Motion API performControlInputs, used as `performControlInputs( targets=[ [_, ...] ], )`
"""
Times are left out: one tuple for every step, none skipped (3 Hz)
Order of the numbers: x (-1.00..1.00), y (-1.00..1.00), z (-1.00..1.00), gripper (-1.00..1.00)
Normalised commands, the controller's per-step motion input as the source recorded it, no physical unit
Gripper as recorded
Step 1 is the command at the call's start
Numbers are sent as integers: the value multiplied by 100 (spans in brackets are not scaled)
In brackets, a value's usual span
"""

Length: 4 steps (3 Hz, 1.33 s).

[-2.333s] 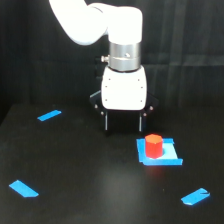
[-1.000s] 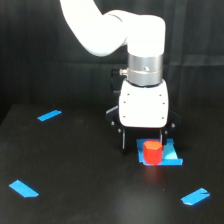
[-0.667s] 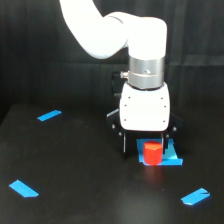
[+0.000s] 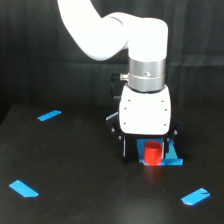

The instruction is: Pick up the red object from the table

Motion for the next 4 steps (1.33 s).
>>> performControlInputs(
  targets=[
    [-9, -7, -21, -94],
    [1, 0, -23, -93],
    [1, 0, -19, -98],
    [5, -7, -25, -100]
  ],
)
